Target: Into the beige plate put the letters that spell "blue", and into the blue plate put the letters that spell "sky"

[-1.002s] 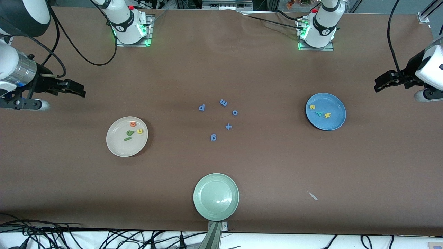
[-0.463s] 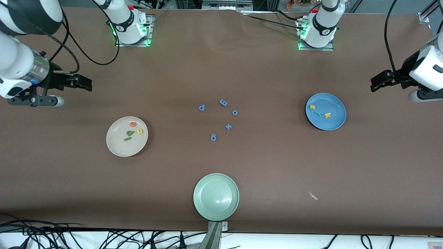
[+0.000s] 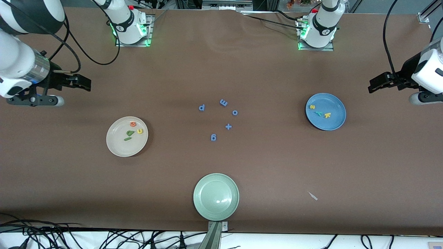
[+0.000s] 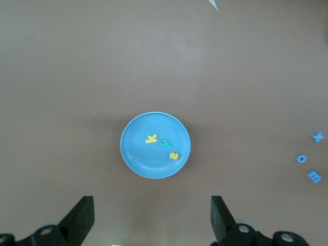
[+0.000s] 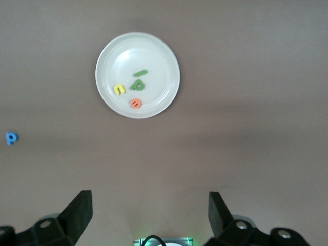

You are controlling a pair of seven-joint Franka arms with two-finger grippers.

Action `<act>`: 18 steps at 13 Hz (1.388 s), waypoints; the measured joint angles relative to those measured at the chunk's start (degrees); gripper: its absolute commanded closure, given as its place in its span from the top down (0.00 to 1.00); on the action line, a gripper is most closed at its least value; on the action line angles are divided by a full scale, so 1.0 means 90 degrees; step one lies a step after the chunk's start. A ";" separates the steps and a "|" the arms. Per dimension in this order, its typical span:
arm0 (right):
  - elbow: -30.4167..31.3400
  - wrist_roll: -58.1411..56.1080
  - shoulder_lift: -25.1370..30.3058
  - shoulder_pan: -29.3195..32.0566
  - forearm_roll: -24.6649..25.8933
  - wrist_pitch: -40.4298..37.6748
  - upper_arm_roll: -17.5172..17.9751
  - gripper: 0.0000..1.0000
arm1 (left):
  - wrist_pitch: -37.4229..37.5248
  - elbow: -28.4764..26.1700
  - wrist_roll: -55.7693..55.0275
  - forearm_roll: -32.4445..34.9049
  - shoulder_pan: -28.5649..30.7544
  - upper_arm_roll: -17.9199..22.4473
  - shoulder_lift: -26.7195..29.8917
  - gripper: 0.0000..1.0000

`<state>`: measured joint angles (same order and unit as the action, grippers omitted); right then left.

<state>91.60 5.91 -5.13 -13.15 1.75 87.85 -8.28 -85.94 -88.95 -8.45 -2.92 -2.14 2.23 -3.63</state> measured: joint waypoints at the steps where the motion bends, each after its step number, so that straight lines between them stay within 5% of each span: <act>1: -0.0112 0.0000 0.0003 0.0018 0.0000 -0.0010 -0.0046 1.00 | 0.0000 0.0000 0.0013 -0.0021 0.0053 0.0004 0.0000 1.00; 18: -0.0222 -0.0001 -0.0057 0.0021 0.0000 0.0053 -0.0078 1.00 | -0.0034 0.0219 0.0105 0.0086 0.0329 -0.0004 -0.0132 1.00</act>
<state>89.60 5.90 -5.64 -12.96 1.75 88.33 -8.98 -86.25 -86.99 -7.51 -2.15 0.81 2.19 -4.82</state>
